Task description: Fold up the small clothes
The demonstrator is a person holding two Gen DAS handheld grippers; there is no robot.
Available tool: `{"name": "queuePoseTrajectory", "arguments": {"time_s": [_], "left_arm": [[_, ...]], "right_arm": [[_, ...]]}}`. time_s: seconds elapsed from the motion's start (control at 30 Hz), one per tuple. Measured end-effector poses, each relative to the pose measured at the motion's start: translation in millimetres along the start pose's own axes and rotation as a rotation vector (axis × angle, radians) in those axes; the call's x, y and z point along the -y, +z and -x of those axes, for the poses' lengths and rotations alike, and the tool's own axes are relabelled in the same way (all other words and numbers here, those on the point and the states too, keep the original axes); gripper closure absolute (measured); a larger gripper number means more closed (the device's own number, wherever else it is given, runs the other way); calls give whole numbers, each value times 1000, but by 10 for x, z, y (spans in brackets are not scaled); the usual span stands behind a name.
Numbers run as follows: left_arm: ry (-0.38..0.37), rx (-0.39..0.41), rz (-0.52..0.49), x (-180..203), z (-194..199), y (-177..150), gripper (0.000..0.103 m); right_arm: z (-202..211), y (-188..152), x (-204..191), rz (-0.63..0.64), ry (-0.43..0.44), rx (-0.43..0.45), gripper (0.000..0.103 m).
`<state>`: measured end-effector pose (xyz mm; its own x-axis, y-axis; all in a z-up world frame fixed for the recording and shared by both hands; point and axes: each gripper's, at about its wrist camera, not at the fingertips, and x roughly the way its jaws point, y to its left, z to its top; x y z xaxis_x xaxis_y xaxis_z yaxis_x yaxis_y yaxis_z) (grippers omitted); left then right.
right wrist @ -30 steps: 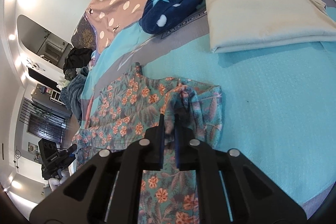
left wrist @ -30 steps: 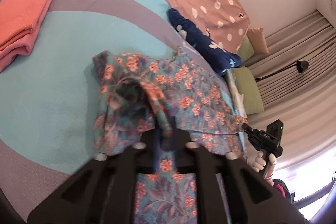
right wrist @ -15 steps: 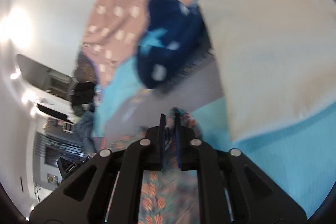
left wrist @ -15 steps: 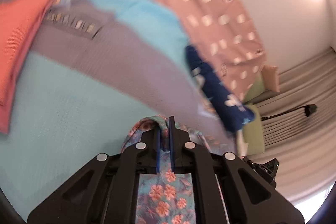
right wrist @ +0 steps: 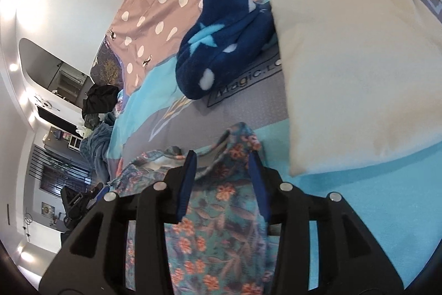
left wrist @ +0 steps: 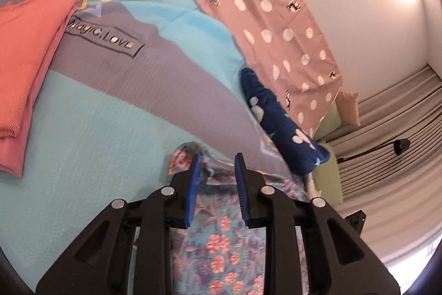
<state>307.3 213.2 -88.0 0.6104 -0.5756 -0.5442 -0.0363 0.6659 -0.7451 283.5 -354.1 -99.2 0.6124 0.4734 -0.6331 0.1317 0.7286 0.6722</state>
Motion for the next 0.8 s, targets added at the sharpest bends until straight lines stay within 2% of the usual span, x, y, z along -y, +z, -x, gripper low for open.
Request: {"name": "queuePoseTrajectory", "arguments": {"time_s": [0.17, 0.27, 0.3, 0.33, 0.37, 0.4, 0.43, 0.47, 0.53, 0.6, 0.67, 0.73, 0.8], "left_arm": [[-19, -17, -55, 152, 52, -99, 77], [-79, -21, -107, 256, 107, -162, 76], [-110, -33, -165, 333, 103, -203, 74], [-122, -54, -216, 389, 74, -242, 66], [-126, -121, -277, 475, -30, -321, 61], [-117, -194, -316, 540, -169, -394, 60], [-86, -233, -342, 581, -272, -451, 60], [-13, -279, -383, 634, -451, -519, 60], [95, -326, -411, 672, -736, -561, 61], [130, -293, -395, 719, -890, -450, 61], [191, -199, -366, 746, -868, -292, 61], [253, -116, -353, 732, -780, -193, 61], [258, -81, -335, 679, -611, -192, 61]], "right_arm": [[-44, -65, -121, 46, 30, -18, 62], [-120, -128, -205, 97, 83, -86, 62], [-167, -151, -238, 117, 110, -125, 61], [-251, -180, -279, 146, 136, -180, 60], [-344, -225, -343, 193, 128, -223, 60], [-391, -256, -393, 227, 104, -236, 60], [-468, -285, -443, 264, 65, -251, 60], [-578, -300, -488, 290, 8, -267, 60], [-711, -219, -550, 287, -41, -247, 68], [-716, -51, -545, 252, -86, -169, 68], [-670, 151, -406, 150, -141, -79, 68], [-599, 201, -291, 98, -181, -44, 67], [-450, 117, -195, 89, -146, -38, 68]]}}
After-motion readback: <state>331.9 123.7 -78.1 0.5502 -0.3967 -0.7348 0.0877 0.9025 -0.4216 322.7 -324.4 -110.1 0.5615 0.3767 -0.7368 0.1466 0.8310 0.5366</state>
